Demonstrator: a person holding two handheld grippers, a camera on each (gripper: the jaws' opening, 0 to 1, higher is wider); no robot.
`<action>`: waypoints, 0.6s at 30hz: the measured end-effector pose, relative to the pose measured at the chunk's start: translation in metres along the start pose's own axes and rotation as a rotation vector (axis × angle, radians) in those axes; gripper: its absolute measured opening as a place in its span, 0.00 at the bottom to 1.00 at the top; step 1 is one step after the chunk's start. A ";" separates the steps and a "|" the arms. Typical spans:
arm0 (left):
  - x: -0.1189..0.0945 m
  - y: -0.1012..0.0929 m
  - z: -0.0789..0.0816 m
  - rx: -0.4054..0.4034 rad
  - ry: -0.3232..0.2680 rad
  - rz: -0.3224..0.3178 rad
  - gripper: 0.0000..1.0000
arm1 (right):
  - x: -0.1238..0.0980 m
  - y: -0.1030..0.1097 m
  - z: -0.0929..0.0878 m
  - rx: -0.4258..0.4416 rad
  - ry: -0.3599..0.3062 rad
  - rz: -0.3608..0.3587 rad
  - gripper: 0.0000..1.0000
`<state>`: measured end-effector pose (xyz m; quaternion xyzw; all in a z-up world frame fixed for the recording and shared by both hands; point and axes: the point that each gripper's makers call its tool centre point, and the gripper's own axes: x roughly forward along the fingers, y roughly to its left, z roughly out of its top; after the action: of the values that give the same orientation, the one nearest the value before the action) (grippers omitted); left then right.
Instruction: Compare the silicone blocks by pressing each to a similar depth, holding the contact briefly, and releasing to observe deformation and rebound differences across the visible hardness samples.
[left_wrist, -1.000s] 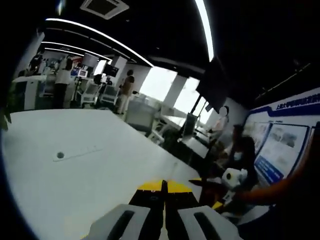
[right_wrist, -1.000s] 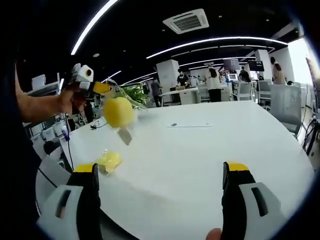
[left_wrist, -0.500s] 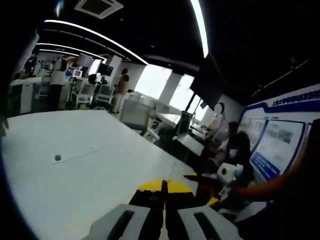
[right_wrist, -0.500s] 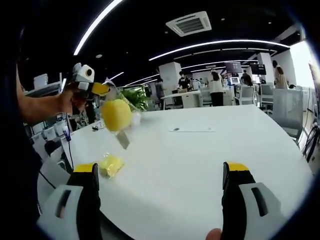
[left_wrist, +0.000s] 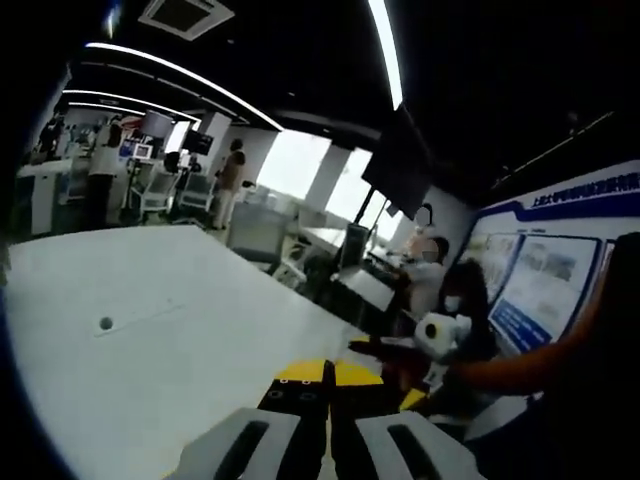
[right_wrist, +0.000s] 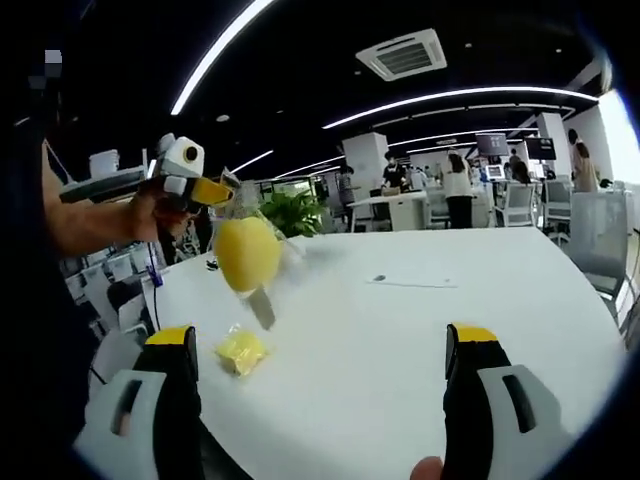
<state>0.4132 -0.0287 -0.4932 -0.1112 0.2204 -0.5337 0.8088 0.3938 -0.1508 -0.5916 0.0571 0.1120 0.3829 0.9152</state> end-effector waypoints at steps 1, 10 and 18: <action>0.000 -0.003 0.001 -0.004 -0.001 -0.004 0.00 | 0.002 0.000 0.004 0.003 -0.006 0.011 0.97; -0.005 -0.022 0.013 0.017 -0.002 -0.038 0.00 | 0.014 0.017 0.022 -0.003 -0.007 0.134 0.97; -0.001 -0.032 0.024 0.029 -0.011 -0.041 0.00 | 0.020 0.027 0.047 -0.039 -0.013 0.234 0.96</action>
<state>0.3987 -0.0417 -0.4584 -0.1071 0.2056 -0.5528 0.8004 0.4003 -0.1185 -0.5440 0.0542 0.0913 0.4890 0.8658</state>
